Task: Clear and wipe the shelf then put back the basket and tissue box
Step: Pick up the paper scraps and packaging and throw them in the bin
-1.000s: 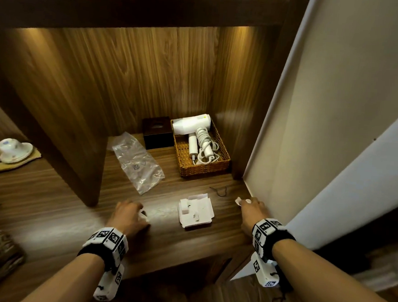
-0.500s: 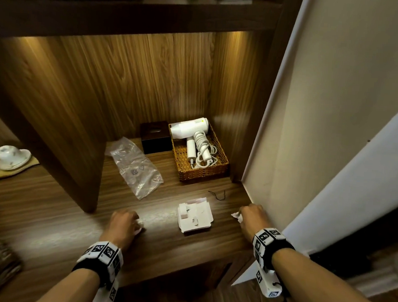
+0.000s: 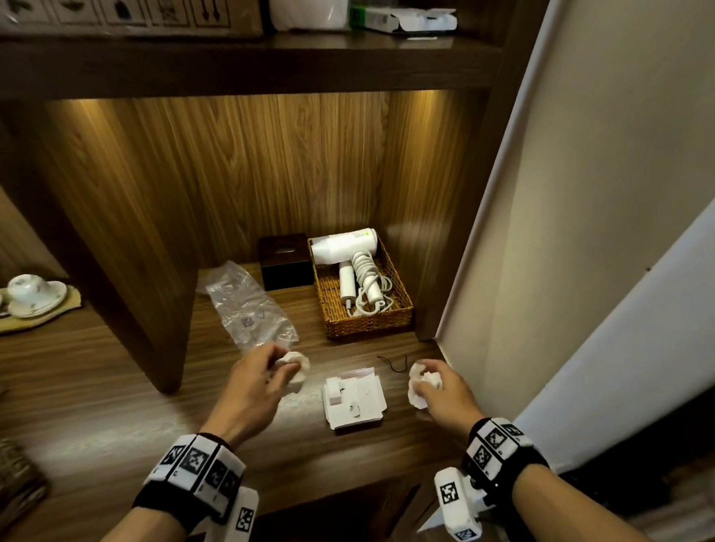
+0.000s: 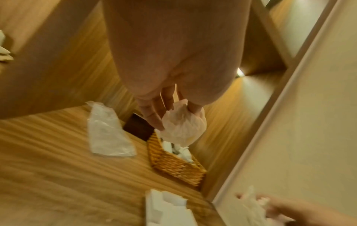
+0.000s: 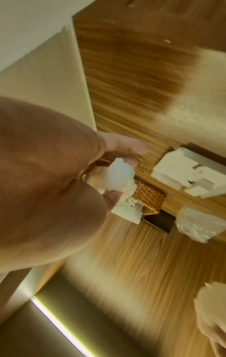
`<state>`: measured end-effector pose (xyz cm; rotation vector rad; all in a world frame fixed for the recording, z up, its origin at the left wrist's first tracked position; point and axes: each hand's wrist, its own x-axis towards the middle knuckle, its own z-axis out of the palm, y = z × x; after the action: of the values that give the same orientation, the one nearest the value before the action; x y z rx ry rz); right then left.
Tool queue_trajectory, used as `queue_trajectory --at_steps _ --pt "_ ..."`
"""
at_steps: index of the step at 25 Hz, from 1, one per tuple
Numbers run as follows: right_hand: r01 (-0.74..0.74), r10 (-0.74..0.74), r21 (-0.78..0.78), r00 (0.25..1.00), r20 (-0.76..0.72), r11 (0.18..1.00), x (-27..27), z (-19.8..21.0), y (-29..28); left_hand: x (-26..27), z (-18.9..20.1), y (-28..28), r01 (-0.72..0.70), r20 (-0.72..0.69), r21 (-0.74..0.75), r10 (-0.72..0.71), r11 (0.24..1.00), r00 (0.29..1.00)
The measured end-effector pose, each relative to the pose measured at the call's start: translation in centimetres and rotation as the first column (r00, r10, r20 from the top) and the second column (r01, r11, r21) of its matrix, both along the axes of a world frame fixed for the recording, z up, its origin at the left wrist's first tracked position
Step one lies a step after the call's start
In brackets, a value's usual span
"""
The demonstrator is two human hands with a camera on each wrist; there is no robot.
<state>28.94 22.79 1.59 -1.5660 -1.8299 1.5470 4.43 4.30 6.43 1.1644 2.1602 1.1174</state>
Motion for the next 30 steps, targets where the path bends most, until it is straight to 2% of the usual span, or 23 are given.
queue_trajectory --at_steps 2,3,8,11,13,16,20,24,27,30 --pt "0.000 -0.026 -0.163 0.988 -0.153 0.987 -0.6 1.1 -1.1 2.9 1.9 0.6 0.077 0.086 0.059 -0.082 0.995 0.993" --pt "-0.010 -0.022 -0.185 0.985 -0.170 0.983 -0.8 1.6 -1.6 4.0 2.3 0.8 0.100 0.109 0.087 -0.109 0.991 0.988" --pt "0.021 -0.031 -0.093 0.993 -0.113 0.995 0.5 2.6 -5.3 8.0 2.0 -0.5 0.190 0.170 0.110 -0.207 0.976 0.963" --pt "0.065 -0.082 -0.122 0.988 -0.135 0.990 3.0 2.7 -8.0 10.1 0.4 -1.0 0.232 0.212 0.101 -0.249 0.967 0.945" --pt "0.107 -0.135 -0.173 0.978 -0.157 0.979 5.2 2.6 -9.8 12.0 -0.7 -0.6 0.280 0.182 0.073 -0.289 0.957 0.940" --pt "0.206 -0.243 -0.229 0.959 -0.144 0.951 11.3 1.1 -11.1 17.6 -1.2 0.5 0.445 0.183 0.016 -0.440 0.895 0.879" --pt "0.284 -0.298 -0.288 0.955 -0.006 0.915 21.1 -1.5 -12.5 24.6 -2.8 2.3 0.589 0.214 -0.077 -0.564 0.804 0.798" --pt "0.389 -0.400 -0.293 0.916 0.023 0.874 30.7 -5.9 -12.6 30.9 -7.2 6.3 0.671 0.185 -0.206 -0.645 0.713 0.742" --pt "0.513 -0.535 -0.341 0.844 0.034 0.788 37.9 -13.2 -8.4 36.9 -11.1 10.7 0.682 0.221 -0.266 -0.646 0.681 0.731" --pt "0.611 -0.608 -0.289 0.786 0.110 0.737 43.2 -19.4 -2.9 41.9 -15.6 15.0 0.611 0.243 -0.340 -0.562 0.715 0.791"
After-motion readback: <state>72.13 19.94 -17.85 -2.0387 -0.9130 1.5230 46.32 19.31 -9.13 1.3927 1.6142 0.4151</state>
